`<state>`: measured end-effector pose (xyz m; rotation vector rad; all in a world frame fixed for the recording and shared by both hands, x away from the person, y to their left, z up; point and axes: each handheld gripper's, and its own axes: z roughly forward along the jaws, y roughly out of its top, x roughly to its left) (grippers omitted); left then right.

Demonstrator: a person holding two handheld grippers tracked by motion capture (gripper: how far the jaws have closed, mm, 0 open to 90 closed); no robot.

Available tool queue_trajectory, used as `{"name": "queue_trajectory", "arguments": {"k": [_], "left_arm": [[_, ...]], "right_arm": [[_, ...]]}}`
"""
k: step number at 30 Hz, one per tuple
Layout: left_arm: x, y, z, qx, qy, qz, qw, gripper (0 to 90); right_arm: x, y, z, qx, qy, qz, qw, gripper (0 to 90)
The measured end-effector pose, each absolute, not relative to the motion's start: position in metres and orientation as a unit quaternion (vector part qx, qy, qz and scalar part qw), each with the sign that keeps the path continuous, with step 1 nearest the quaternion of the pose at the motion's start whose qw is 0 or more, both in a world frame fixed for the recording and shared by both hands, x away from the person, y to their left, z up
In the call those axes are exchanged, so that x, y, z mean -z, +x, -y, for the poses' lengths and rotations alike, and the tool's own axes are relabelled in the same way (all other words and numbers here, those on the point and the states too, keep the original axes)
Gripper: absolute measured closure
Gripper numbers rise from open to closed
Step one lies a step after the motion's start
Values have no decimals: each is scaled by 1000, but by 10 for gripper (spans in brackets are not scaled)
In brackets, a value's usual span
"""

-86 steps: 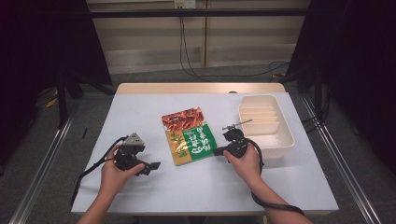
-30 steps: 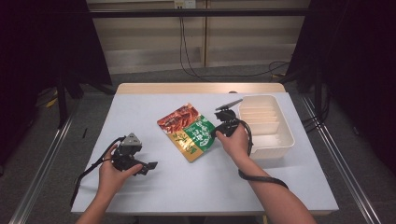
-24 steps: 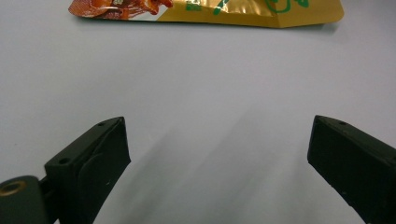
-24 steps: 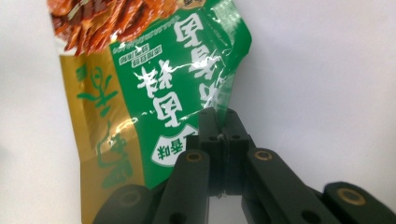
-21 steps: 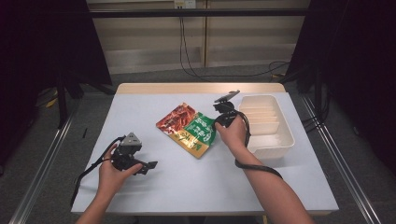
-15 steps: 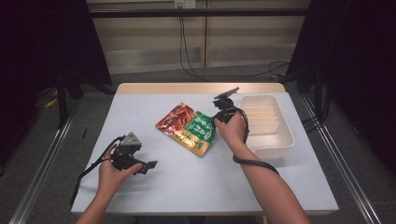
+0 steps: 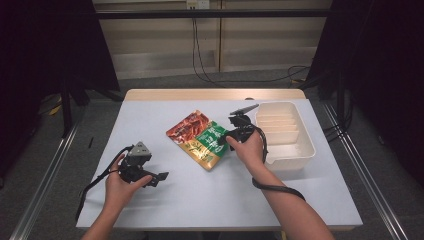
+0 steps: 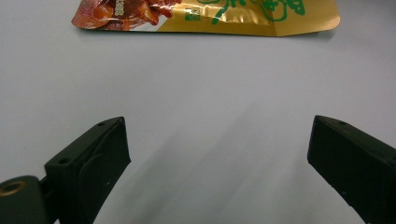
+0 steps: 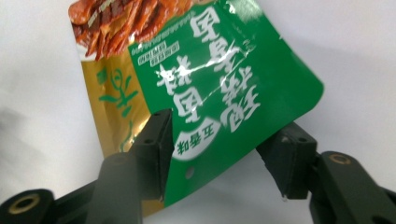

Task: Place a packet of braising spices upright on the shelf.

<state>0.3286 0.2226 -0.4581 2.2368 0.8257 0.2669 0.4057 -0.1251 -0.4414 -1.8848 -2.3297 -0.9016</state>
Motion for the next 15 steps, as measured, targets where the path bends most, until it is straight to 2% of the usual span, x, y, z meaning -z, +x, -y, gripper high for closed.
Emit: {"name": "queue_trajectory", "arguments": {"k": [5, 9, 10, 15], "left_arm": [[458, 328, -223, -103, 867, -324, 364, 53], [456, 328, -223, -105, 870, -322, 358, 53], [456, 328, -222, -105, 869, -323, 360, 53], [456, 328, -223, -111, 866, -323, 365, 53]], "right_arm": [[443, 397, 124, 290, -598, 747, 9, 453], [450, 391, 122, 289, -594, 751, 19, 485], [452, 390, 118, 290, -589, 754, 19, 539], [455, 392, 113, 310, -575, 757, 0, 564]]}}
